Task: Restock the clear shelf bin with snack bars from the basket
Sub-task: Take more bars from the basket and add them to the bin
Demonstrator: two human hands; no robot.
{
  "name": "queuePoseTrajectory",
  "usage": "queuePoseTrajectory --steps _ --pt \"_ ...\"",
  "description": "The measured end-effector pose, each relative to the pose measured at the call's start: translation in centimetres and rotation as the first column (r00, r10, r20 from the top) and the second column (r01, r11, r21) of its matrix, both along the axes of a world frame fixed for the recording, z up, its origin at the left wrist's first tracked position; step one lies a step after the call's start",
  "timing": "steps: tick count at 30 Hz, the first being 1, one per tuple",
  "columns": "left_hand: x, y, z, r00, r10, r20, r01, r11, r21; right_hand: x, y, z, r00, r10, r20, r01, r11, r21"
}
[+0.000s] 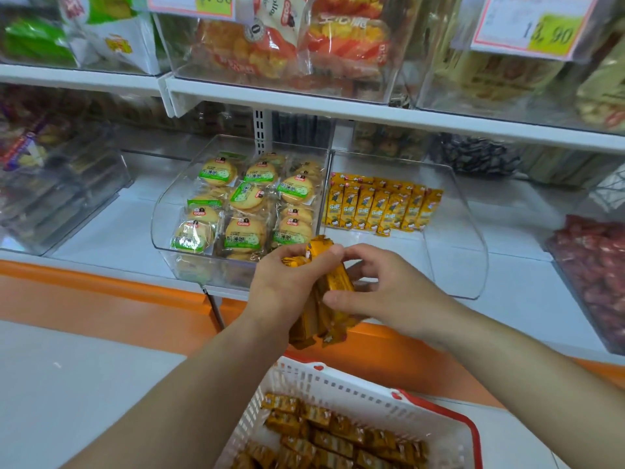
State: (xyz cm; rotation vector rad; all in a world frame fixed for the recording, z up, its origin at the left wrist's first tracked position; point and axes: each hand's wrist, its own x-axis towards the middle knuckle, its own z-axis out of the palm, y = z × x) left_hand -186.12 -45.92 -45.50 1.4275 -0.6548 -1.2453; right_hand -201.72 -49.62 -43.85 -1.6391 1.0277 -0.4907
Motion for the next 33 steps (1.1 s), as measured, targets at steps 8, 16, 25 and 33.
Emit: queuePoseTrajectory --steps 8,16,25,33 --pt "0.7 -0.2 0.2 0.99 -0.032 -0.135 0.03 0.999 -0.021 -1.4 -0.8 -0.4 0.909 -0.222 0.352 0.034 0.883 0.468" --pt "0.7 -1.0 -0.7 0.998 -0.041 -0.057 0.037 0.997 -0.067 -1.7 -1.8 -1.3 0.923 -0.209 0.323 0.071 0.918 0.39" --pt "2.0 -1.6 -0.9 1.0 0.029 0.009 -0.028 0.995 -0.093 -6.1 -8.6 0.0 0.902 -0.414 0.123 0.43 0.831 -0.353" --pt "2.1 -1.9 -1.3 0.998 0.042 0.035 -0.039 0.995 -0.089 -6.3 -19.0 -1.8 0.69 -0.524 -0.498 0.143 0.774 -0.617"
